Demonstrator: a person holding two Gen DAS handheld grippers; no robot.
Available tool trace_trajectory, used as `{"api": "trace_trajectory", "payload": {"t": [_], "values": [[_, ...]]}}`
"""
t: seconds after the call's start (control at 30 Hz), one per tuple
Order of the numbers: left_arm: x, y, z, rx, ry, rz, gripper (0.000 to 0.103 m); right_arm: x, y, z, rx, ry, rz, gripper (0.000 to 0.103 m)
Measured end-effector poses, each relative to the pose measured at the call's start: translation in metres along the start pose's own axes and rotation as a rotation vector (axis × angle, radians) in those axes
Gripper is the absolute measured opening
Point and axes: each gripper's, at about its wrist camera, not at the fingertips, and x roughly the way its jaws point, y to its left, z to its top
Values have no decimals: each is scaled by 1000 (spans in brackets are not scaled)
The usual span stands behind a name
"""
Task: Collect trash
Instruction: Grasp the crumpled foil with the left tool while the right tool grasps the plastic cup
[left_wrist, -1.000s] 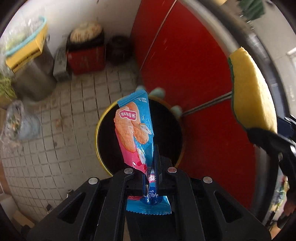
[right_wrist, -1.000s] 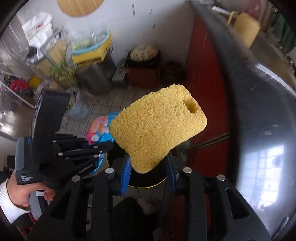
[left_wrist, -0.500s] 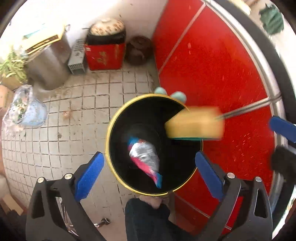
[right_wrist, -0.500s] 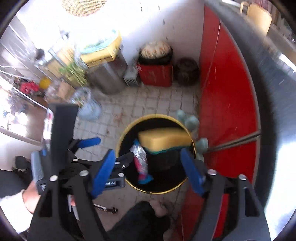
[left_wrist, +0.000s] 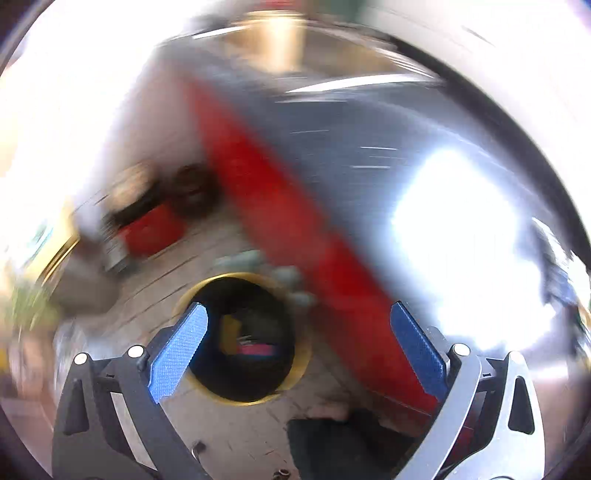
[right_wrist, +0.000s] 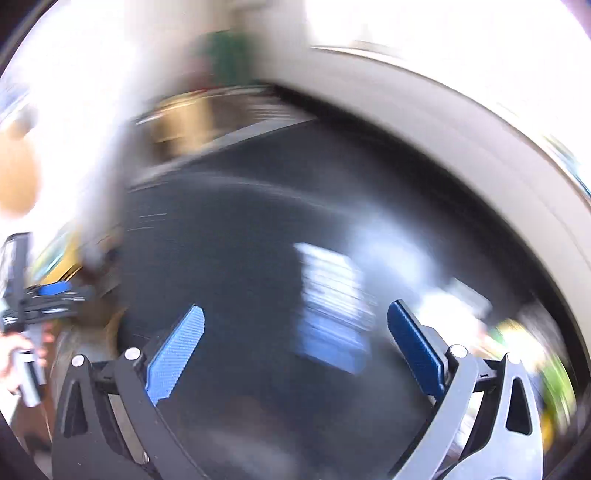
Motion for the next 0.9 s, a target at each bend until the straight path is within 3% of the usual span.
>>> {"api": "trace_trajectory", "payload": {"t": [0.1,0.27,0.37,0.5,0.7,0.9], "values": [[3,-75,16,136,19,-97,96,-40,-112,-47,240,15,-184,96],[2,-203,27,364,25,-179,96,-96,-238,-135,545,67,-426,96],[9,-262,18,490,38,-181,96,-116,-283,-170,681,64,-474,96],[23,-307,12,532,75,-175,96,-137,-319,-195,787,29,-496,96],[50,-327,25,506,100,-92,96,-132,-362,-185,804,16,-499,96],[66,-330,32,490,131,-24,96,-86,-406,-171,826,89,-440,96]]}}
